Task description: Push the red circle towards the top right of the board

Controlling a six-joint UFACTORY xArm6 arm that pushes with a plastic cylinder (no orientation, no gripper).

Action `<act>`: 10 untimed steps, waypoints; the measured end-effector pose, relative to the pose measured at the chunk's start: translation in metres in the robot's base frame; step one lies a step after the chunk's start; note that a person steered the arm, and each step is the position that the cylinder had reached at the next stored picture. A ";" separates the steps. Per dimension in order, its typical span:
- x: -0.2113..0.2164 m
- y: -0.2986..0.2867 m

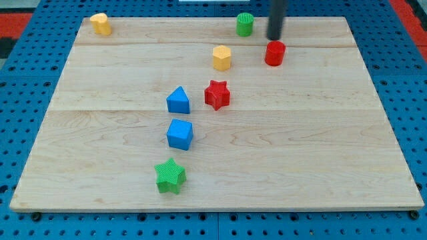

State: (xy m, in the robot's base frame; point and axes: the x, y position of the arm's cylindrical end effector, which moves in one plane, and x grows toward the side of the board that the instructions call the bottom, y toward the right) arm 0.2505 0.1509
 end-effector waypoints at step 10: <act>-0.025 0.065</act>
State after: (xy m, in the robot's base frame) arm 0.2254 0.2164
